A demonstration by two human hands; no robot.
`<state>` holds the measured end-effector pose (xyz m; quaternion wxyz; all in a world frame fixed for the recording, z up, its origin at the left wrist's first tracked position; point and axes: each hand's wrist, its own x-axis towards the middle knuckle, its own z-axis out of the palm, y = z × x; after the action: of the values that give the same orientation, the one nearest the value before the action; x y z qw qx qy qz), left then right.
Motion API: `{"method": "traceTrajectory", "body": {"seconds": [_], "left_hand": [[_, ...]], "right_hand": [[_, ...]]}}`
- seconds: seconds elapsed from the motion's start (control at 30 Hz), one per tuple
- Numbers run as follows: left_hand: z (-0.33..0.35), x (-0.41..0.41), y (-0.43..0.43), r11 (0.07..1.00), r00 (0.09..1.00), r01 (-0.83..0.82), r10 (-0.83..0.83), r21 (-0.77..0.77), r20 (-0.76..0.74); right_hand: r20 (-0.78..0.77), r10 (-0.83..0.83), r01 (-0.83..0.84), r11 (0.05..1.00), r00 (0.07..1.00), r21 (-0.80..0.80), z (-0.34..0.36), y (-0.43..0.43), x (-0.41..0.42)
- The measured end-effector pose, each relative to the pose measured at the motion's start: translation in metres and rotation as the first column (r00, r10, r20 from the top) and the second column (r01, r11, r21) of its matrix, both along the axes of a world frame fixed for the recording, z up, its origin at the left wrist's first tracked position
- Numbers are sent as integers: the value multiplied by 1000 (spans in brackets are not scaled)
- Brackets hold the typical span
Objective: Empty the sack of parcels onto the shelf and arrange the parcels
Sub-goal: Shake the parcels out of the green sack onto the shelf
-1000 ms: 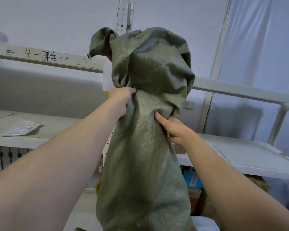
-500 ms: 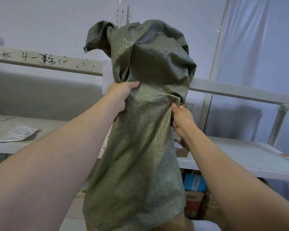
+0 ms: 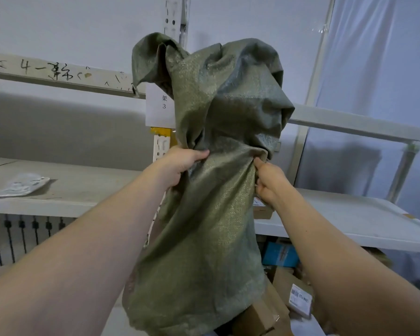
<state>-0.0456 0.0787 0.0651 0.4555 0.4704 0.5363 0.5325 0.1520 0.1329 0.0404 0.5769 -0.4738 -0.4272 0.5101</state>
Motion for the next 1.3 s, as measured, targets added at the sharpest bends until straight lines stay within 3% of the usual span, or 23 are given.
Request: {"method": "traceTrajectory", "body": {"seconds": [0.13,0.37,0.47,0.57,0.63,0.83,0.93,1.0,1.07,1.13,1.3], "left_hand": [[12,6,4,993,987,-109,101,55,124],[22,11,6,980,974,-165,144,113,177],[25,10,6,975,966,-185,157,127,204],[30,10,4,981,966,-161,134,109,219],[32,10,3,987,972,-137,118,79,205],[30,7,3,988,987,-111,97,108,132],[16,-3,-2,994,997,75,-75,85,-1],[1,-6,-4,984,973,177,-180,-34,-142],[-10,-6,-3,988,965,136,-150,-75,-215],[-13,-5,3,1000,986,7,-9,-9,-164],[-6,-4,23,974,976,-218,218,63,-1]], "right_hand": [[-12,116,-115,992,993,58,10,-5,6],[50,-23,16,991,998,133,16,-2,9],[8,64,-65,984,998,163,12,-2,5],[212,253,-272,960,944,65,7,-8,-1],[282,265,-287,957,922,37,8,-11,-5],[133,-59,41,990,989,136,21,-2,-11],[-5,-225,225,972,974,69,17,6,-10],[-190,-234,237,972,954,-7,17,11,-9],[-281,-180,179,983,943,-31,17,13,-7],[-213,-106,96,994,971,-56,14,18,-4],[157,129,-98,977,979,-189,1,19,7]]}}
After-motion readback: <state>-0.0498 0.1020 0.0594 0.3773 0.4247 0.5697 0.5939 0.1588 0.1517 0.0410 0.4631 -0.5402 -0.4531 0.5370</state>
